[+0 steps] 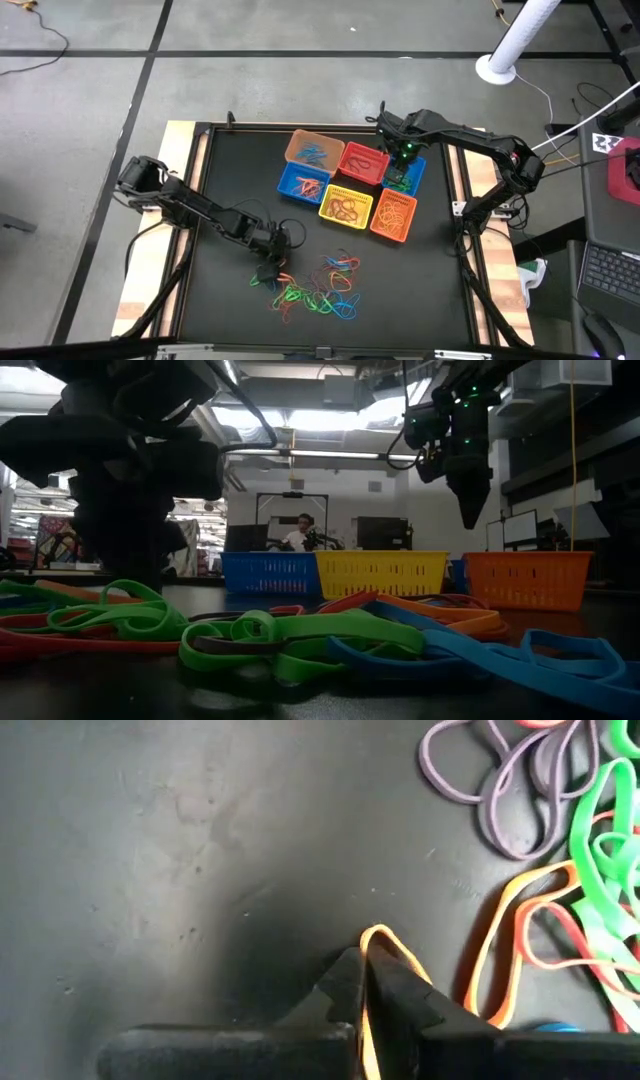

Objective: Sort rubber bands into baskets
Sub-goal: Put the orange rubber band into the left blue basket

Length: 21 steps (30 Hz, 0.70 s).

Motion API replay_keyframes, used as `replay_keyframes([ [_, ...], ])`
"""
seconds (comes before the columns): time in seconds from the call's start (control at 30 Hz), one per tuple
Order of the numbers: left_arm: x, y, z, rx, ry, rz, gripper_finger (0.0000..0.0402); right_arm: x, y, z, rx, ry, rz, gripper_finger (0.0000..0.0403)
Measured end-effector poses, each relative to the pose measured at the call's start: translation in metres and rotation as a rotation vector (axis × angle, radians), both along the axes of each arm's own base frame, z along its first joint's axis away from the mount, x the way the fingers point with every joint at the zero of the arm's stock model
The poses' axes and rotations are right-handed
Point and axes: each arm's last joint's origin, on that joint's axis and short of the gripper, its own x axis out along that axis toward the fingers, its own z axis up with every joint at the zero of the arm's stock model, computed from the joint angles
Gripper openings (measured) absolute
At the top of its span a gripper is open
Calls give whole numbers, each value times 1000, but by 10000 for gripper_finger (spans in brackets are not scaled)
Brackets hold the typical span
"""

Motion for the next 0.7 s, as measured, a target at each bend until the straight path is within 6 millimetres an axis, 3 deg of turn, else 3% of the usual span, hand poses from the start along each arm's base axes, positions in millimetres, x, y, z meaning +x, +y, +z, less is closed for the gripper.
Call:
replay_keyframes([
  [0.2,18,9,24,5,-104,-29,4,2,0,0,15,-34,3,138],
  [0.37,31,31,51,66,-222,-64,5,3,1,0,51,-58,7,138],
  [0.7,55,115,95,382,-408,-6,3,7,-1,1,32,-97,10,138],
])
